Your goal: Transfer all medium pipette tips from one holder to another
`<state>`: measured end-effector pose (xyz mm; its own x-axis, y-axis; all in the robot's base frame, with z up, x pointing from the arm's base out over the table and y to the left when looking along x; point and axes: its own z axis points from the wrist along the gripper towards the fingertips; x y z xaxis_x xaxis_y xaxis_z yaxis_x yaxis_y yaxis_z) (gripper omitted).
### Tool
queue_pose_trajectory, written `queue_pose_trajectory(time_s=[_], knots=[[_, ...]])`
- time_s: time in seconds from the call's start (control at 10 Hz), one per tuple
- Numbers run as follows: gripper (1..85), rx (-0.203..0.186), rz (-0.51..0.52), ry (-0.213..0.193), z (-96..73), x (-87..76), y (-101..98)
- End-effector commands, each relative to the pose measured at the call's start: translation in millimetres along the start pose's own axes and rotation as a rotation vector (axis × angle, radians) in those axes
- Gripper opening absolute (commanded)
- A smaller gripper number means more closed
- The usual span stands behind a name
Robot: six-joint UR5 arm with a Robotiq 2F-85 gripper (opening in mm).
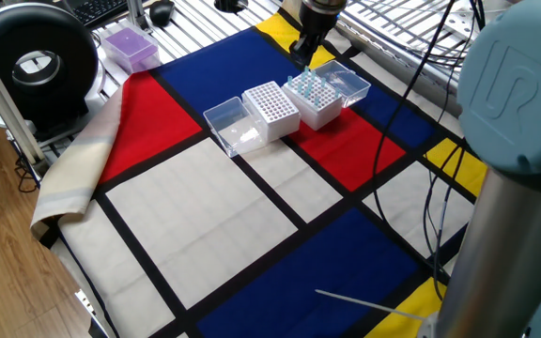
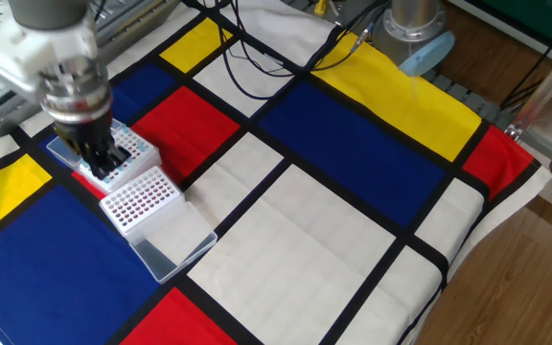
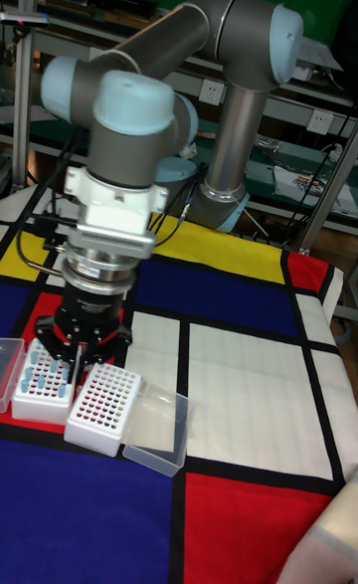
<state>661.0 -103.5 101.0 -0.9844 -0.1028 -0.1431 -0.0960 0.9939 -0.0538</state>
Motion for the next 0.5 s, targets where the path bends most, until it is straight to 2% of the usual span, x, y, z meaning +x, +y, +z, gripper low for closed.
queue_pose_trajectory(time_s=[0.0,0.2,0.4], knots=[[14.3,0.01,0.065,0.019,-3.1,-14.6,37.5],[13.7,0.026,0.056,0.036,-5.6,-24.2,47.5],[14.0,-0.015,0.053,0.024,0.2,-43.9,68.5]])
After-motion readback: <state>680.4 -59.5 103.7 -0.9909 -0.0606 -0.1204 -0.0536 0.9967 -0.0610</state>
